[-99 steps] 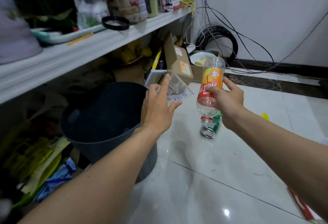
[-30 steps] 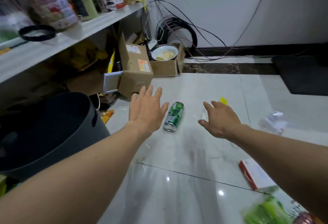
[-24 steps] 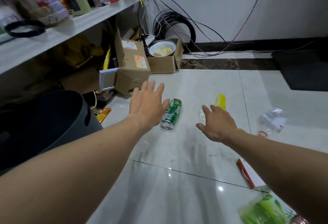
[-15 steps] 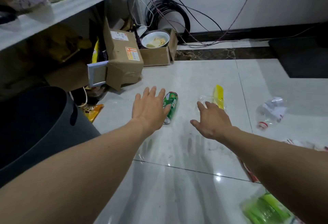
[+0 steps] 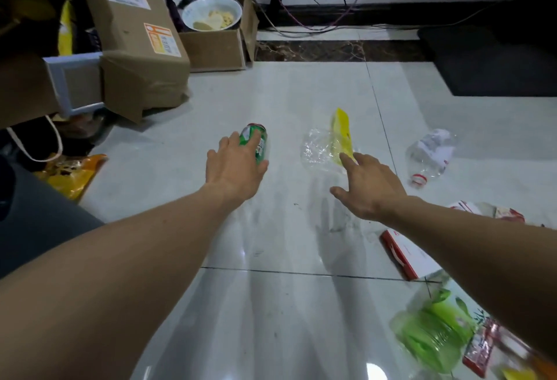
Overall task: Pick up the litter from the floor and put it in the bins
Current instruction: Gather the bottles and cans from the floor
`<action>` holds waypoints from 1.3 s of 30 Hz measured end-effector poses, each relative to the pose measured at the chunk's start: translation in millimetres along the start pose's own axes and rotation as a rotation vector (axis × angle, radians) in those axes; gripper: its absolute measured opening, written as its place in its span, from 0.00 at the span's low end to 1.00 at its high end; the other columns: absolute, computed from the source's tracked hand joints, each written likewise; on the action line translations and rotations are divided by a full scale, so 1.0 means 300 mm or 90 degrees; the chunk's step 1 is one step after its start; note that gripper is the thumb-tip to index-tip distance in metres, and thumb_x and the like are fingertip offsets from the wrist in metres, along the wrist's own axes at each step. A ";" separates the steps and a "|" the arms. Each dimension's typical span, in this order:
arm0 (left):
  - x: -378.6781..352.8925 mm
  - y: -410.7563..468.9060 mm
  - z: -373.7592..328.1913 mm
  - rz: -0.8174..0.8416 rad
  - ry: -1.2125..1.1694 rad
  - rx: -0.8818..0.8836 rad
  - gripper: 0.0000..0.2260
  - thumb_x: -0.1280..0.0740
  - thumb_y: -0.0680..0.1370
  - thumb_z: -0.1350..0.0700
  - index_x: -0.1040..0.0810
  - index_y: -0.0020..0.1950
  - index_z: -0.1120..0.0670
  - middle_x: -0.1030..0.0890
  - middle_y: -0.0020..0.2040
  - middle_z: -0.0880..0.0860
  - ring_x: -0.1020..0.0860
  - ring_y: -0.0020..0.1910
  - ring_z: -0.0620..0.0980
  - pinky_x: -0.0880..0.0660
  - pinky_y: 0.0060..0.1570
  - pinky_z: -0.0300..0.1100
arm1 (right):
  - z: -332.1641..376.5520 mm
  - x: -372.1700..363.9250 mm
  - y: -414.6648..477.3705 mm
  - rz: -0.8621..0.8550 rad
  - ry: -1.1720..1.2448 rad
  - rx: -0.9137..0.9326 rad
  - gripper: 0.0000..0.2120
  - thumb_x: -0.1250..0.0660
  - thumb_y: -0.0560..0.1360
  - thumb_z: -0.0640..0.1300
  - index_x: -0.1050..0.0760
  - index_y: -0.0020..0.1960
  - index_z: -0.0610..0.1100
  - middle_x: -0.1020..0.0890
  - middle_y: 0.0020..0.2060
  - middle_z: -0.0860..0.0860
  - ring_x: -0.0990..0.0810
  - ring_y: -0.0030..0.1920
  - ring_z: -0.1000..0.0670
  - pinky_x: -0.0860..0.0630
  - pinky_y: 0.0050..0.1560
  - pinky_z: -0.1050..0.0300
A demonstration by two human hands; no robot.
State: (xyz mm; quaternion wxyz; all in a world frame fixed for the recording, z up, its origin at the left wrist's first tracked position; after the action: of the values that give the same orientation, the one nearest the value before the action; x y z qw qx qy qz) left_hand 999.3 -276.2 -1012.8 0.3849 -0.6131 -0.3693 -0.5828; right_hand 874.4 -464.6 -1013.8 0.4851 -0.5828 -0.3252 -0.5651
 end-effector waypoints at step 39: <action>-0.138 0.065 -0.216 -0.043 -0.409 0.047 0.28 0.35 0.79 0.49 0.42 0.77 0.42 0.35 0.60 0.57 0.31 0.61 0.57 0.30 0.63 0.49 | -0.249 -0.040 -0.010 -0.066 0.113 -0.111 0.31 0.40 0.78 0.54 0.43 0.76 0.43 0.32 0.71 0.44 0.35 0.71 0.42 0.31 0.63 0.46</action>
State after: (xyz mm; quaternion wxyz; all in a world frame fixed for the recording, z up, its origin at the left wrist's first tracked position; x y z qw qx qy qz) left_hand 987.0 -343.3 -1053.2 0.2511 -0.7388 -0.5126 -0.3583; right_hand 844.1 -531.2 -1033.2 0.4296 -0.5530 -0.2601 -0.6648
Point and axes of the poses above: each hand's wrist, its own y-axis towards the middle knuckle, its own x-axis out of the back of the hand, z = x × y, the point moved 1 cm from there along y, towards the middle knuckle
